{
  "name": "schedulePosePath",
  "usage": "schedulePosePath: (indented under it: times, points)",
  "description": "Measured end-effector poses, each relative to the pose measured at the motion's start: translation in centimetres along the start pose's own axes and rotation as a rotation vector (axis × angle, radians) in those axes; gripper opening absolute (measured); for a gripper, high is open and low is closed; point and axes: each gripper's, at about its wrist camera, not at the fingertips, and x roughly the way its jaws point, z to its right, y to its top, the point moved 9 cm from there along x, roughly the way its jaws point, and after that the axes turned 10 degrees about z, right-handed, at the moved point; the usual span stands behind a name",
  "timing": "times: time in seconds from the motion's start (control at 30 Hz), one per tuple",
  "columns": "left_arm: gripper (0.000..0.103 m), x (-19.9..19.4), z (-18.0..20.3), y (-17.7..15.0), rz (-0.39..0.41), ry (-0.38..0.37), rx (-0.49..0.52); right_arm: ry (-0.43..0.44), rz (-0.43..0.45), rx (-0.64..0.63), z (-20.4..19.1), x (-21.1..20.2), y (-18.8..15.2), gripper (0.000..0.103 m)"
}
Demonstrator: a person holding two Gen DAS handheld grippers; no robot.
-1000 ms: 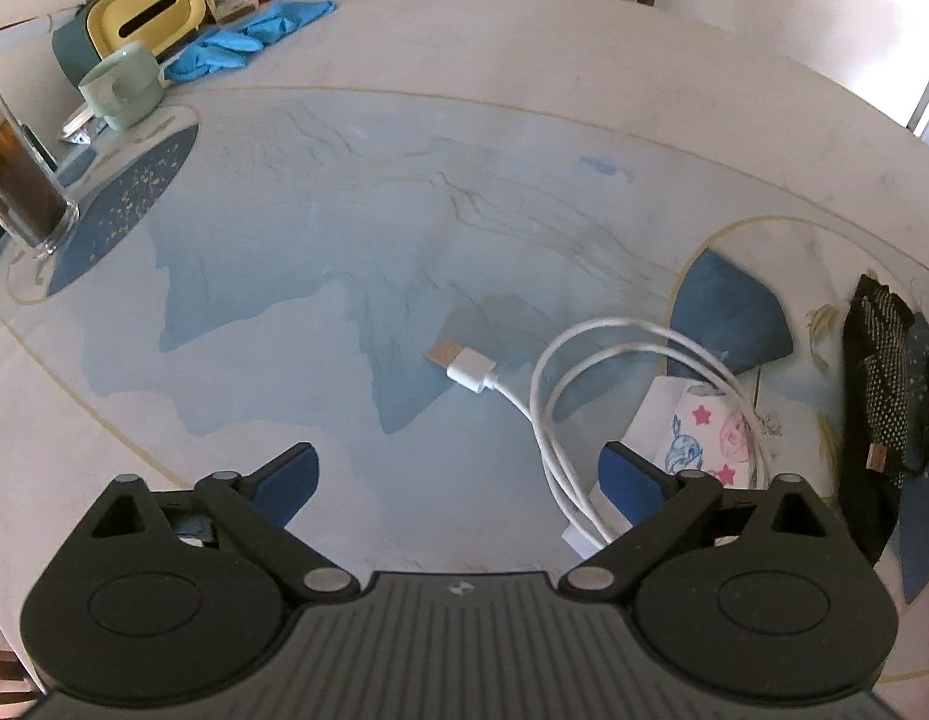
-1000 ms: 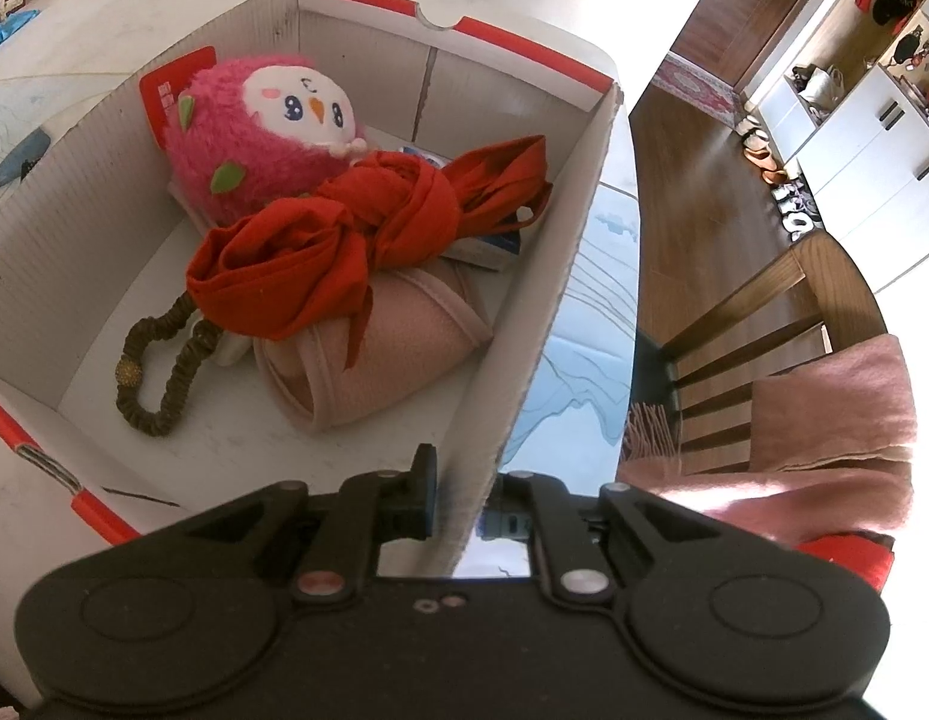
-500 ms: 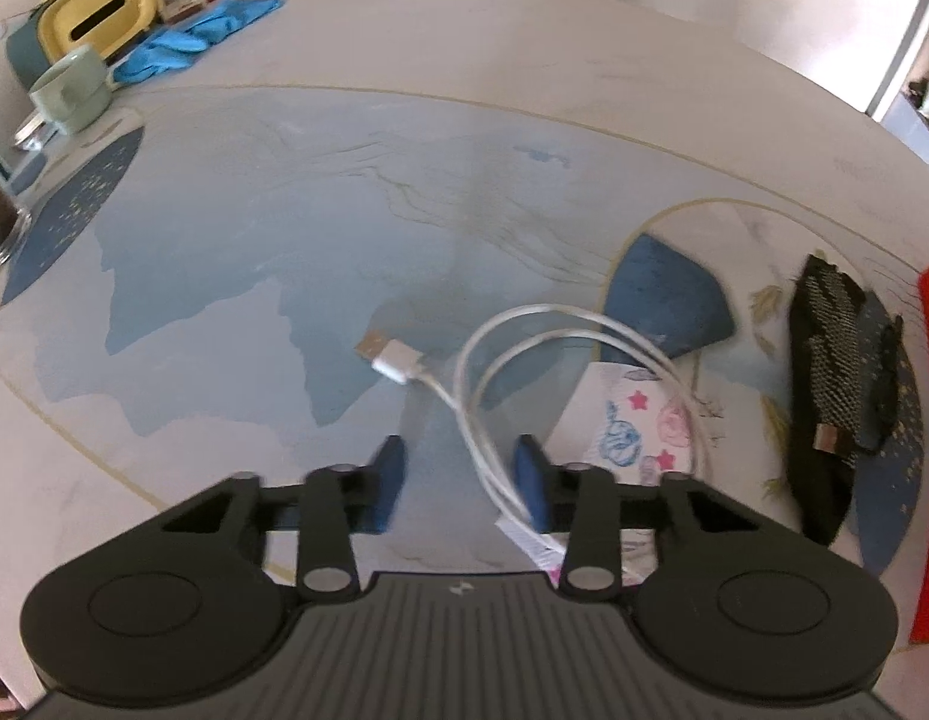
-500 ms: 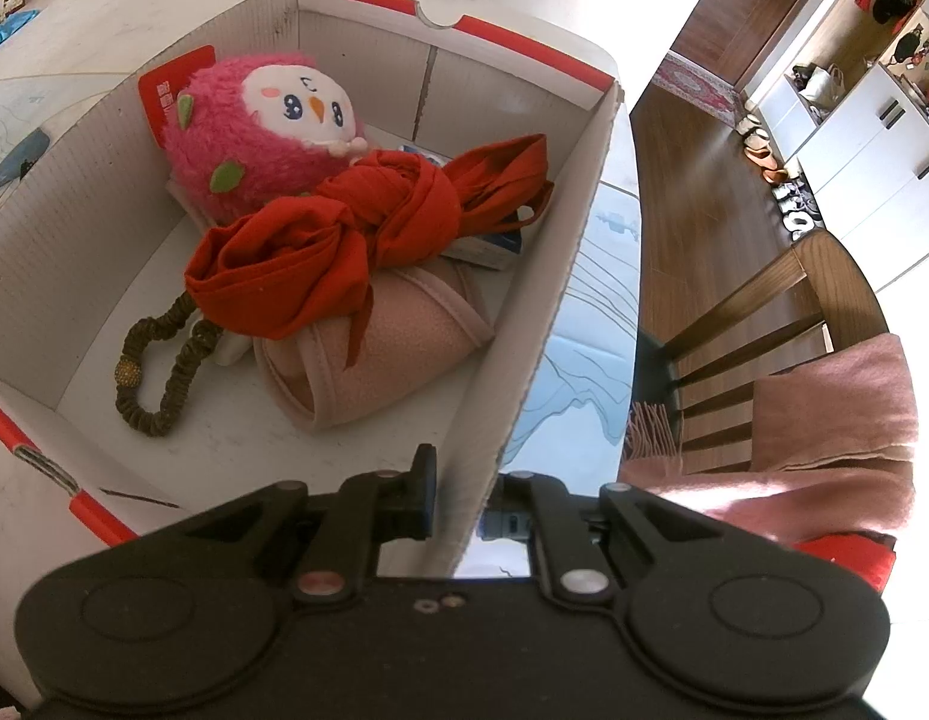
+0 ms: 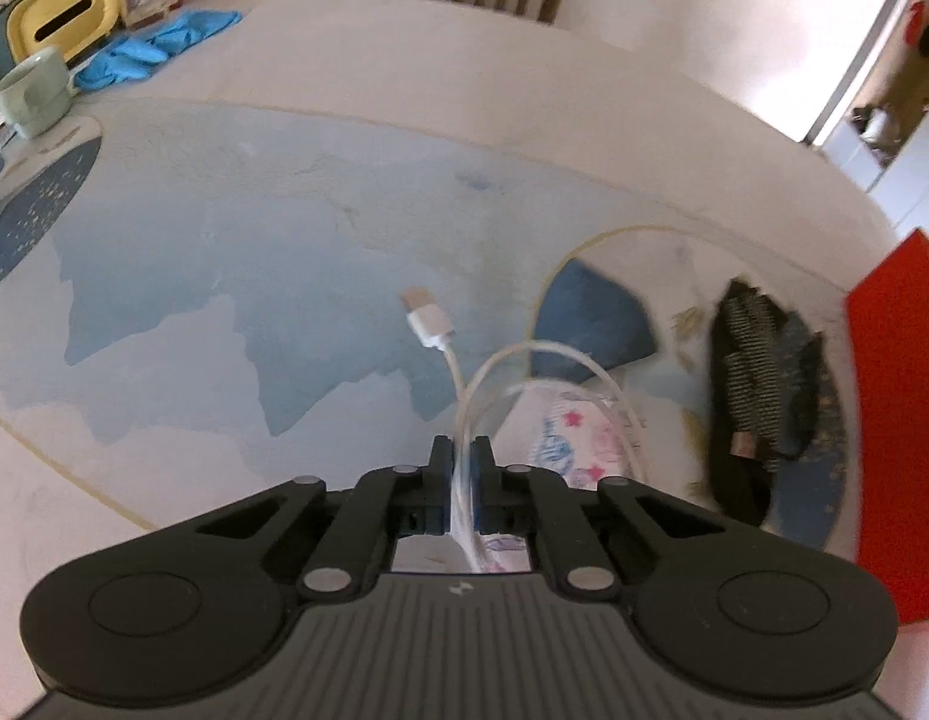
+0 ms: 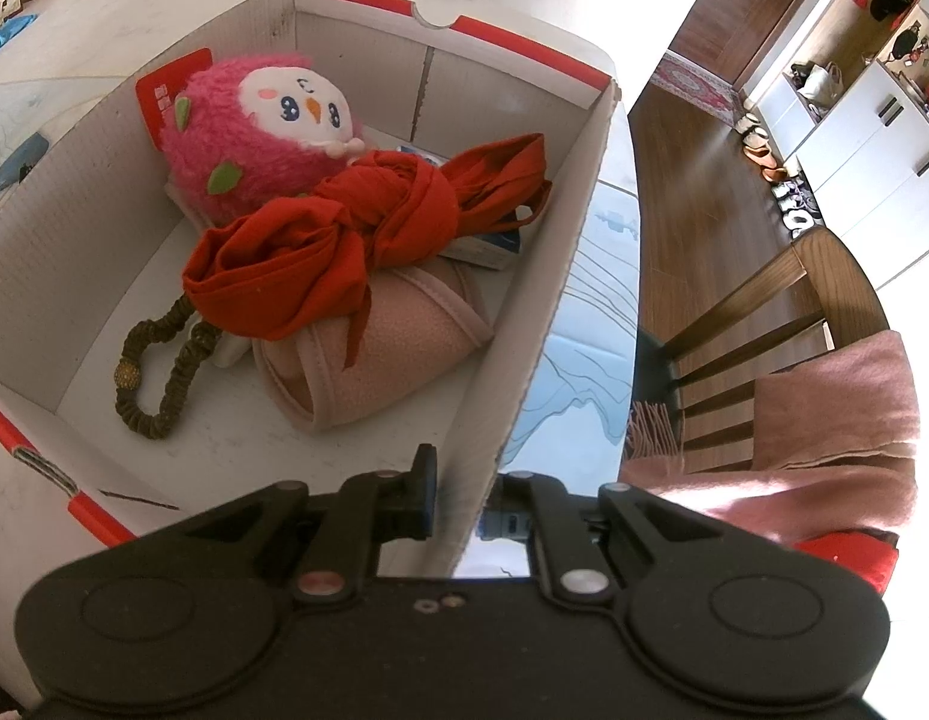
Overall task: Organize objects
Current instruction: 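Lift and carry the white cable with the left gripper to the box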
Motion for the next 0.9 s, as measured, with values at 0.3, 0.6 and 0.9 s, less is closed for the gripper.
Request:
schedulePosePath:
  times: [0.3, 0.6, 0.9]
  points:
    - [0.005, -3.6, 3.0, 1.1, 0.049, -0.124, 0.031, -0.001, 0.000, -0.001, 0.0, 0.0, 0.0, 0.010]
    - [0.005, -7.5, 8.2, 2.1, 0.092, -0.265, 0.117, -0.001, 0.000, -0.001, 0.0, 0.0, 0.0, 0.010]
    - [0.005, -11.9, 14.9, 3.9, 0.117, -0.449, 0.209, 0.001, 0.000, -0.008, 0.1, 0.0, 0.1, 0.009]
